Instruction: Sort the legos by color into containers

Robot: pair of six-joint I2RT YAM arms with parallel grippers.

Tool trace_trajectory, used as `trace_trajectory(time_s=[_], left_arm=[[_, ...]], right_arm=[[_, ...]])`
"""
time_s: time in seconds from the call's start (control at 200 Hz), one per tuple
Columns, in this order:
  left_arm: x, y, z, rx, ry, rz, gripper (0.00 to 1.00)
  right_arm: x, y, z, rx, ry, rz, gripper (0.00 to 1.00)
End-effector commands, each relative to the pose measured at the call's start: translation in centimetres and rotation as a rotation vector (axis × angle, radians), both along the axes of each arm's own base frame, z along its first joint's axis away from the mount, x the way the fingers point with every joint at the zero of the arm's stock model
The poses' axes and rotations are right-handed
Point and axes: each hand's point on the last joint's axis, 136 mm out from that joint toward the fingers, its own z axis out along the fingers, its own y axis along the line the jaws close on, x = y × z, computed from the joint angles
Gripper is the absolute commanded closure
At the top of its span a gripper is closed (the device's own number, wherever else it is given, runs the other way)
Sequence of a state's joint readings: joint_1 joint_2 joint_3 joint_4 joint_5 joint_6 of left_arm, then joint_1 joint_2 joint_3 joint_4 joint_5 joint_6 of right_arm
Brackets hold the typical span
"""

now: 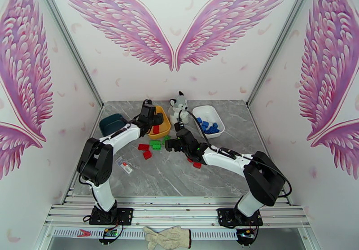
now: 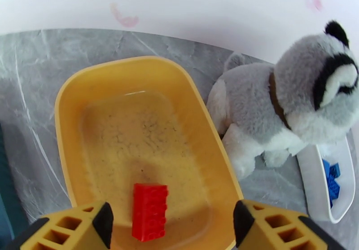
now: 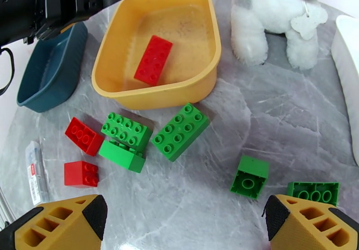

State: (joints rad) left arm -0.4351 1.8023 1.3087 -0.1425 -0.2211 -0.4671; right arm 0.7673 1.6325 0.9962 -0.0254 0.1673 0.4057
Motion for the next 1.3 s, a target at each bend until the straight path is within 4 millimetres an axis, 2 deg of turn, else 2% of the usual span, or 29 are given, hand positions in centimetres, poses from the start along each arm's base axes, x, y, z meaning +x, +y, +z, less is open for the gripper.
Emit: trace_trajectory(time_s=[0.0, 0.095, 0.28, 0.425, 0.51, 0.655, 0.795, 0.925, 1.295], left_arm=[[-2.2, 0.7, 3.0, 0.029, -0.063, 0.009, 0.22], [-4.7, 1.5, 3.5, 0.064, -0.078, 0.029, 0.22], [-10.4, 3.8, 2.1, 0.076, -0.075, 0.068, 0.21], [-15.0, 5.3, 0.3, 0.086, -0.059, 0.088, 0.20], [-17.5, 5.8, -1.4, 0.074, -0.038, 0.084, 0.20], [-20.4, 5.8, -4.6, 0.022, 0.004, 0.068, 0.22], [-22.0, 5.4, -7.6, -0.014, 0.052, 0.050, 0.22], [-22.5, 5.1, -9.8, -0.014, 0.092, 0.045, 0.22], [-21.0, 2.4, -11.4, -0.011, 0.128, 0.004, 0.25]], right_arm=[[-0.2, 0.3, 1.2, 0.023, -0.025, 0.036, 0.02], [-0.5, 0.4, 1.5, 0.033, -0.029, 0.054, 0.05], [-1.4, 1.0, 2.0, 0.047, -0.021, 0.115, 0.05], [-1.9, 1.4, 2.4, 0.054, -0.007, 0.148, 0.04], [-2.3, 1.4, 2.6, 0.058, -0.005, 0.157, 0.02], [-2.6, 1.3, 3.2, 0.073, -0.009, 0.163, 0.00], [-2.9, 1.5, 3.2, 0.078, -0.005, 0.170, 0.00], [-2.8, 1.6, 3.0, 0.078, -0.003, 0.169, 0.00], [-2.6, 1.6, 2.8, 0.068, -0.005, 0.159, 0.00]])
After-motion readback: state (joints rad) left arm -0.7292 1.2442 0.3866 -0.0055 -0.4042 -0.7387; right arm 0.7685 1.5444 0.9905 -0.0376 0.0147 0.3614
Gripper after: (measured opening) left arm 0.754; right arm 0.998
